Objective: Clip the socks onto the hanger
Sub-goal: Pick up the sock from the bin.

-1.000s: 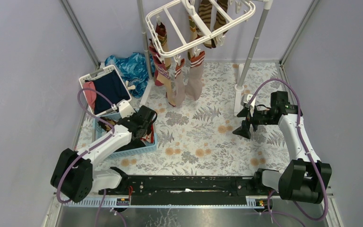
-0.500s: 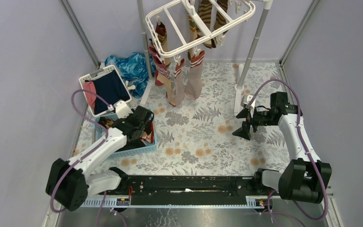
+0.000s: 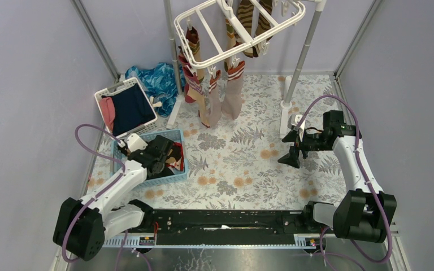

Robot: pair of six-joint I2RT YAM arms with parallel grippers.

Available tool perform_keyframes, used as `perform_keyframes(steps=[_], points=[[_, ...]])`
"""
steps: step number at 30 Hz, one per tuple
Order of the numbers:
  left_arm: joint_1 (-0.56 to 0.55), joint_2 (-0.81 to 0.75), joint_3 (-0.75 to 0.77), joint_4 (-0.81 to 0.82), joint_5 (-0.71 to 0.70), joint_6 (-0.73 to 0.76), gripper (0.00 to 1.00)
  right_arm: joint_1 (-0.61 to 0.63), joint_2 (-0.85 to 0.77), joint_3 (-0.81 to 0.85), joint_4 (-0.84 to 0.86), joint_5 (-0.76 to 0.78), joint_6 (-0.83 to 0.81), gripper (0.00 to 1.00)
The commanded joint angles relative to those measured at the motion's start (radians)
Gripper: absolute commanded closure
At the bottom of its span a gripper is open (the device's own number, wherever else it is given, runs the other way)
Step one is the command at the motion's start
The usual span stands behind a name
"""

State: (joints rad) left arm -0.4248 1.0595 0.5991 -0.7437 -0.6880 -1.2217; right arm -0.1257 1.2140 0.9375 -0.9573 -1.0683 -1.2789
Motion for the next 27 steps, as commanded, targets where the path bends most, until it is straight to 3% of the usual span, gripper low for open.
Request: perform_keyframes(steps=[1,4,7,11,16,21,27], points=[[0.019,0.006,-0.012,0.032,0.014,-0.027,0.60,-0.002,-0.007,0.027,-0.023,-0.045,-0.024,0.00],[0.021,-0.011,-0.001,0.026,0.011,-0.011,0.90,-0.002,-0.008,0.027,-0.024,-0.045,-0.024,0.00],[0.021,-0.070,0.036,-0.016,-0.016,0.018,0.99,-0.002,-0.010,0.028,-0.024,-0.046,-0.023,0.00],[0.022,-0.225,0.095,0.000,-0.018,0.135,1.00,-0.002,-0.010,0.027,-0.026,-0.048,-0.024,0.00],[0.021,-0.403,0.120,0.173,0.096,0.368,1.00,-0.002,-0.014,0.027,-0.025,-0.051,-0.024,0.00],[0.021,-0.437,0.188,0.239,0.222,0.569,1.00,-0.002,-0.015,0.026,-0.026,-0.059,-0.026,0.00],[0.021,-0.470,0.235,0.285,0.288,0.680,1.00,-0.002,-0.017,0.024,-0.035,-0.074,-0.037,0.00]])
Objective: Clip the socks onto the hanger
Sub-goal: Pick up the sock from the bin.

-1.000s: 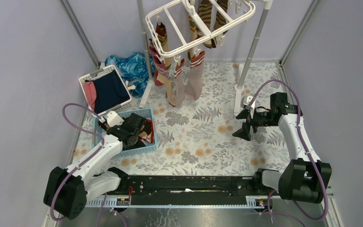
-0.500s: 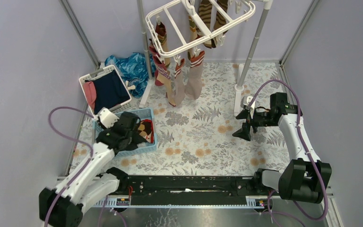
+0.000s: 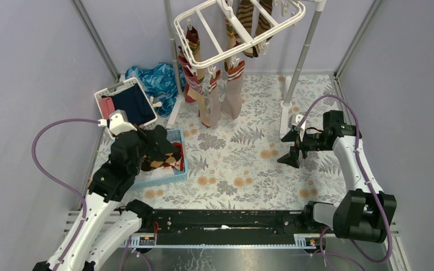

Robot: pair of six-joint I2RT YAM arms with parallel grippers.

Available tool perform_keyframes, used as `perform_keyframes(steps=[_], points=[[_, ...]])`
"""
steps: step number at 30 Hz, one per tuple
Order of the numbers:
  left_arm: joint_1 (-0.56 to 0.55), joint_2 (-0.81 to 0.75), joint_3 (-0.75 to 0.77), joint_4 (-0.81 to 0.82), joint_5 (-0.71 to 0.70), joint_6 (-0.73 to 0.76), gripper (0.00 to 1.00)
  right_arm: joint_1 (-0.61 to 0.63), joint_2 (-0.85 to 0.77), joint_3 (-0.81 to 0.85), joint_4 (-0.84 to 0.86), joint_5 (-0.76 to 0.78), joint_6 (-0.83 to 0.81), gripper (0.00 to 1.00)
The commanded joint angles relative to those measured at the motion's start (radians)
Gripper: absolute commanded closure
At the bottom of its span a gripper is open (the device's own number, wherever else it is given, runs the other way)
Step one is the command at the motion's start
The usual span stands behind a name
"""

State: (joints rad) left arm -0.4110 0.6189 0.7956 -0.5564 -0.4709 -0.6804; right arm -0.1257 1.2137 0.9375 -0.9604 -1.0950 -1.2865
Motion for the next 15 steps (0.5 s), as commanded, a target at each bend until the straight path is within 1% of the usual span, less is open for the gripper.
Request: perform_keyframes(steps=[1,4,9,13,15], points=[[0.008,-0.030,0.043,0.100,0.065,0.144,1.00,-0.002,-0.017,0.023,-0.033,-0.050,-0.033,0.00],[0.008,-0.017,0.037,0.084,0.004,0.135,1.00,-0.002,-0.017,0.023,-0.038,-0.057,-0.039,0.00],[0.008,0.015,0.002,-0.002,-0.009,0.031,1.00,-0.002,-0.017,0.021,-0.040,-0.058,-0.042,0.01],[0.008,0.044,-0.026,-0.134,-0.108,-0.119,1.00,-0.002,-0.015,0.021,-0.041,-0.061,-0.045,0.00],[0.008,0.072,-0.070,-0.153,-0.145,-0.202,1.00,-0.002,-0.014,0.022,-0.042,-0.062,-0.046,0.00]])
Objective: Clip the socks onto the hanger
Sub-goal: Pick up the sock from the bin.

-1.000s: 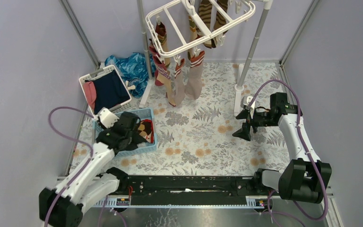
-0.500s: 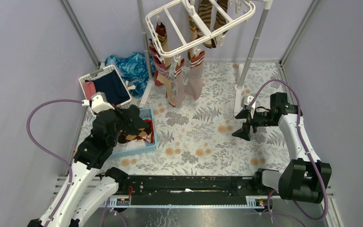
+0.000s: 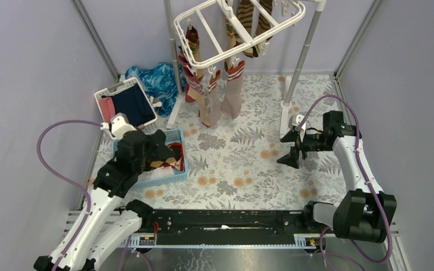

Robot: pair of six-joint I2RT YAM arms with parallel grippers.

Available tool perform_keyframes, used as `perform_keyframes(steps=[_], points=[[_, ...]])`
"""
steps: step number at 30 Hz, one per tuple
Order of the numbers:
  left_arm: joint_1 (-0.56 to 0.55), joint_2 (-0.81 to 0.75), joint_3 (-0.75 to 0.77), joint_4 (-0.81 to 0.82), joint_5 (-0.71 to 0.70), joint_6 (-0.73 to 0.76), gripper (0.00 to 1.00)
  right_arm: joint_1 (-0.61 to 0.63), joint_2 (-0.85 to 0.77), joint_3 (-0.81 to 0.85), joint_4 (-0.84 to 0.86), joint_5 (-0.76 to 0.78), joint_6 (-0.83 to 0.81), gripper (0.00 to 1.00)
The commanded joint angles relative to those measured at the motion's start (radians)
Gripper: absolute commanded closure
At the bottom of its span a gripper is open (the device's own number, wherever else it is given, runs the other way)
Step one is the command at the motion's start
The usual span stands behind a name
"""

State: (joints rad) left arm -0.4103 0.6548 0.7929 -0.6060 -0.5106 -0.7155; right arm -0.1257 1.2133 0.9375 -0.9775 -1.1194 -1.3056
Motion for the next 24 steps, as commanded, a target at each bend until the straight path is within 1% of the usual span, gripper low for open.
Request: perform_keyframes(steps=[1,4,5,6,8,10,12,14,15,17,19,21,24], points=[[0.007,0.058,-0.096,-0.105,-0.123,-0.222,0.99,-0.002,-0.014,0.023,-0.027,-0.037,-0.027,0.00],[0.007,0.174,-0.159,-0.110,-0.209,-0.351,0.94,-0.002,-0.020,0.023,-0.027,-0.036,-0.029,0.00],[0.008,0.218,-0.167,-0.112,-0.233,-0.383,0.91,-0.002,-0.022,0.023,-0.027,-0.036,-0.029,0.00],[0.008,0.260,-0.168,-0.113,-0.247,-0.409,0.85,-0.002,-0.023,0.023,-0.029,-0.037,-0.029,0.00],[0.009,0.331,-0.149,-0.134,-0.252,-0.441,0.64,-0.002,-0.021,0.021,-0.029,-0.039,-0.031,0.00],[0.010,0.381,-0.099,-0.203,-0.256,-0.466,0.48,-0.002,-0.021,0.023,-0.032,-0.040,-0.035,0.00],[0.008,0.391,-0.025,-0.283,-0.257,-0.470,0.39,-0.002,-0.021,0.023,-0.034,-0.040,-0.038,0.00],[0.009,0.361,0.019,-0.314,-0.234,-0.429,0.38,-0.002,-0.019,0.024,-0.038,-0.040,-0.040,0.00],[0.008,0.334,0.028,-0.303,-0.206,-0.380,0.38,-0.002,-0.017,0.024,-0.040,-0.040,-0.042,0.00],[0.008,0.259,0.028,-0.251,-0.127,-0.292,0.39,-0.002,-0.014,0.026,-0.042,-0.040,-0.046,0.00],[0.008,0.204,0.013,-0.182,-0.030,-0.224,0.41,-0.002,-0.015,0.026,-0.042,-0.040,-0.047,0.00],[0.008,0.176,-0.002,-0.159,0.018,-0.204,0.43,-0.002,-0.016,0.026,-0.042,-0.039,-0.048,0.00],[0.008,0.192,-0.022,-0.156,0.069,-0.217,0.42,-0.002,-0.017,0.025,-0.042,-0.039,-0.048,0.00]])
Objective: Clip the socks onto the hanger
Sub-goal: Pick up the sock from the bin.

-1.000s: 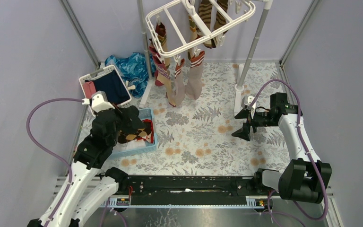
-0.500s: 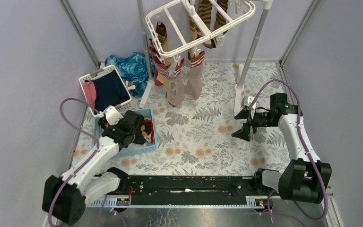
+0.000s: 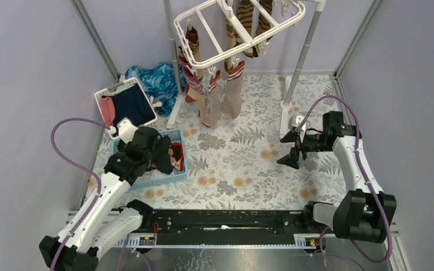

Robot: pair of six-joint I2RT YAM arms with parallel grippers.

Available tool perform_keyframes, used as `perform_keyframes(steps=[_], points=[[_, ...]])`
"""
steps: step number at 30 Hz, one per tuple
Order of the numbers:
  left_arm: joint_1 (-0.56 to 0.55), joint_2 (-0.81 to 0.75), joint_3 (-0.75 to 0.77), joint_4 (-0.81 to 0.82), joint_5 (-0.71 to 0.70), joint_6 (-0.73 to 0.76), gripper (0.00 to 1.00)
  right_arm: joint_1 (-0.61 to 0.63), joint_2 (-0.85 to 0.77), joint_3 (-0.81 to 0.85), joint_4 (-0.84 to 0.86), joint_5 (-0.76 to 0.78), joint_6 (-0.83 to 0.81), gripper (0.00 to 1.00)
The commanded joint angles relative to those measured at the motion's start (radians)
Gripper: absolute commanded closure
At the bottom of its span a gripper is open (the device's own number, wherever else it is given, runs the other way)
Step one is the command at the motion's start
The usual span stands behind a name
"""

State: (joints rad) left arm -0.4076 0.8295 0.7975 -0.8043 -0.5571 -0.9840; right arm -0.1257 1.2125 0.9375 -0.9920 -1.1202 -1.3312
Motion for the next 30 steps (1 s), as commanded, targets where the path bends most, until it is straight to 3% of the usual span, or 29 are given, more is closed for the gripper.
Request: perform_keyframes(steps=[1,7,11,13,14,15,17,25,30], points=[[0.004,0.032,-0.037,0.048,0.134,0.040,0.40,-0.002,-0.016,0.025,-0.028,-0.039,-0.023,0.00],[0.004,0.151,-0.090,0.080,0.146,-0.045,0.35,-0.002,-0.021,0.024,-0.027,-0.038,-0.022,0.00],[0.004,0.221,-0.115,0.117,0.090,-0.065,0.40,-0.002,-0.023,0.024,-0.027,-0.041,-0.023,0.00],[0.004,0.231,-0.126,0.146,0.104,-0.058,0.61,-0.002,-0.024,0.024,-0.027,-0.042,-0.022,0.00],[0.004,0.228,-0.128,0.153,0.114,-0.054,0.84,-0.002,-0.026,0.024,-0.028,-0.043,-0.023,0.00],[0.004,0.218,-0.124,0.152,0.127,-0.049,0.93,-0.002,-0.028,0.024,-0.027,-0.043,-0.024,0.00],[0.004,0.175,-0.109,0.143,0.153,-0.037,1.00,-0.002,-0.030,0.024,-0.028,-0.043,-0.024,0.00],[0.004,-0.087,0.003,0.078,0.182,0.063,1.00,-0.002,-0.028,0.024,-0.033,-0.051,-0.027,0.00],[0.004,-0.176,0.003,0.267,0.439,0.165,1.00,-0.002,-0.040,0.019,-0.038,-0.071,-0.050,0.00]])
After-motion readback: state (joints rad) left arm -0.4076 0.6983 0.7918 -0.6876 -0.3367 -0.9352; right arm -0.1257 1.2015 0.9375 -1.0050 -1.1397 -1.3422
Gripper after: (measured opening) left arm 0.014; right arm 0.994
